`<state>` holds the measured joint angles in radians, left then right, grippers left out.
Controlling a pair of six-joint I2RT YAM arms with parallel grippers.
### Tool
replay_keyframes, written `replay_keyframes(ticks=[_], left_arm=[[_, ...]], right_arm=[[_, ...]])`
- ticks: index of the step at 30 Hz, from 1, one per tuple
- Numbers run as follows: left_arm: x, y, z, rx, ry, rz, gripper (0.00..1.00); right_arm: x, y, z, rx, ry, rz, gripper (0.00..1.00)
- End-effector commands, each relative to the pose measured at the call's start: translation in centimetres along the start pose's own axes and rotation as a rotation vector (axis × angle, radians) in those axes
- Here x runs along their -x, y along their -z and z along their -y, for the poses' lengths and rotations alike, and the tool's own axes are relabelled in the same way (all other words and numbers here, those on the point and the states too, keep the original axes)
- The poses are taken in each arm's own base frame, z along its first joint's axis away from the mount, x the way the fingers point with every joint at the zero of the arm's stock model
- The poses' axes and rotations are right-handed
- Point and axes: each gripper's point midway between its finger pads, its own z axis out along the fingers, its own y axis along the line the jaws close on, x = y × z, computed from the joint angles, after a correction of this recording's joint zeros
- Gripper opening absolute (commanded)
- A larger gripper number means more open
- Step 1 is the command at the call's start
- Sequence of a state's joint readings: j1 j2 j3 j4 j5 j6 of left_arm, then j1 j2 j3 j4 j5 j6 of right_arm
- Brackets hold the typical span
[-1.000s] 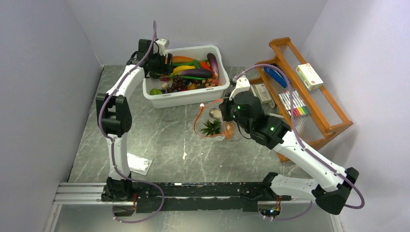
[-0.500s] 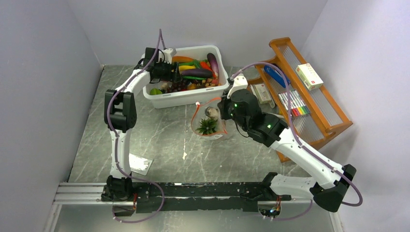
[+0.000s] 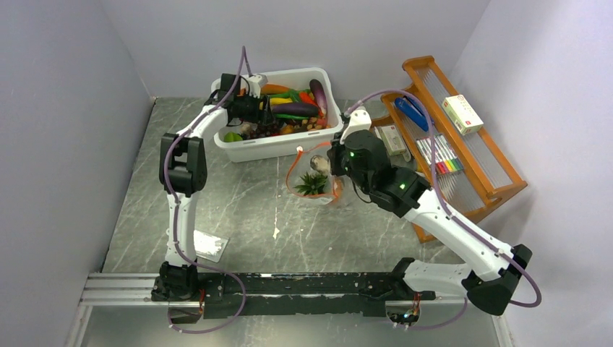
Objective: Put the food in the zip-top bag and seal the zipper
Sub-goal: Pick up the fake fruit from the bin.
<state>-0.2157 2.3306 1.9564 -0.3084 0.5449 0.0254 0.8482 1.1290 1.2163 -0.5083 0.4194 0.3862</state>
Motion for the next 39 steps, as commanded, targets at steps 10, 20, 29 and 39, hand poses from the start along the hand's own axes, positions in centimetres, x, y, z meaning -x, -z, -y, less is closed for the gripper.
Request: replay_keyframes(ticks=[10,20,29,39], left_arm=[[2.6,-0.1,1.3,-0.012,-0.077,0.067,0.23],[10.1,6.5,5.0,-0.002,-0.126,0.24,0.07],[10.2,8.3,5.4,0.034,-0.12,0.247,0.07],[12.1,10.8,6.6,0.051,-0.124,0.29,0.07]], right_arm=[[3.3,2.5,1.6,-0.045,-0.04,0.093,0.0],[2.4,2.7,1.5,-0.027,-0.061,0.088,0.0],[1.6,2.6,1.5,-0.015,-0.07,0.078,0.0],[0.7,1.8,1.1,-0.007,-0.068,0.057,0.0]])
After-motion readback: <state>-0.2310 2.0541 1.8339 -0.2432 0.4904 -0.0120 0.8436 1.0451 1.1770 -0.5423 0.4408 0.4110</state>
